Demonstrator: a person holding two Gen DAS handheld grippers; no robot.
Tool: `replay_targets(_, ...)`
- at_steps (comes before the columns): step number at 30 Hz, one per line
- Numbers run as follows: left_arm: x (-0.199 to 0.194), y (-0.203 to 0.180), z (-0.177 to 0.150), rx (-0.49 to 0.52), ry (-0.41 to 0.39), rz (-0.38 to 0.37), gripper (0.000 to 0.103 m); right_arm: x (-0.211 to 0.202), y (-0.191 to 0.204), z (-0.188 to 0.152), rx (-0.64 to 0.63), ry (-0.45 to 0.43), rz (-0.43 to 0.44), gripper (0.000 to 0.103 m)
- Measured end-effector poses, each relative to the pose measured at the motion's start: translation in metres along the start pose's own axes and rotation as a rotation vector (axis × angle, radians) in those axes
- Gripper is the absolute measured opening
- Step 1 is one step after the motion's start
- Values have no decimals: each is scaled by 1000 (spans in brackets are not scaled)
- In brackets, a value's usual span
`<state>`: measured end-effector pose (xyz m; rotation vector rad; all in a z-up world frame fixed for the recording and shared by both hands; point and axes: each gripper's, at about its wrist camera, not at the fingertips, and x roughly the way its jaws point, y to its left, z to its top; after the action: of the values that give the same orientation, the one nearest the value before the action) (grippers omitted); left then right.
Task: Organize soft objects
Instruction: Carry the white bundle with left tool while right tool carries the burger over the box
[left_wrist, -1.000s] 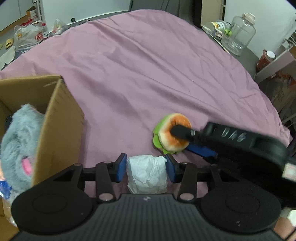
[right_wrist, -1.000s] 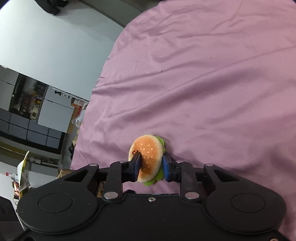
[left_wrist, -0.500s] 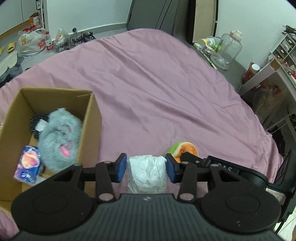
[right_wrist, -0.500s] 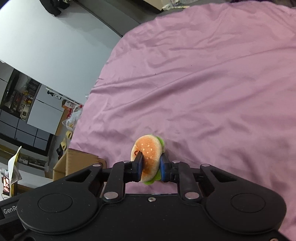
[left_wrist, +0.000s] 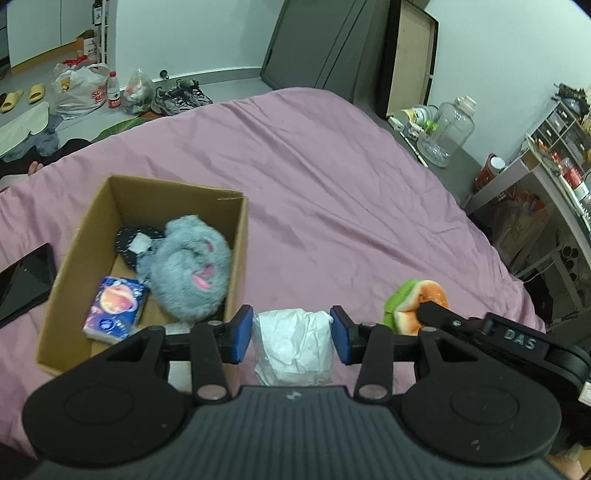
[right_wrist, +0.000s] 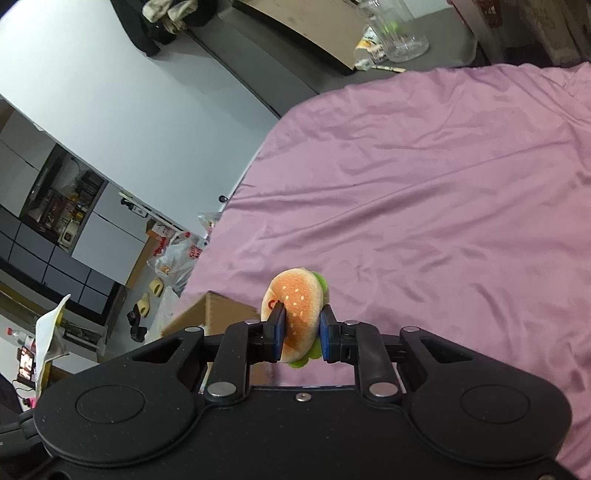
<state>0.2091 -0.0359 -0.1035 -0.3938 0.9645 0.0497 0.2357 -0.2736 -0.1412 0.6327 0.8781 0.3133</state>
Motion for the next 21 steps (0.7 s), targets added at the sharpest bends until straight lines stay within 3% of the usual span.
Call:
replay_targets(6, -17, 18, -1, -31, -26, -10, 44, -16, 26, -10, -27, -19, 18, 19)
replay_targets(21, -36, 68, 1, -93, -57, -16, 44, -11, 73, -32, -82, -12, 22, 19)
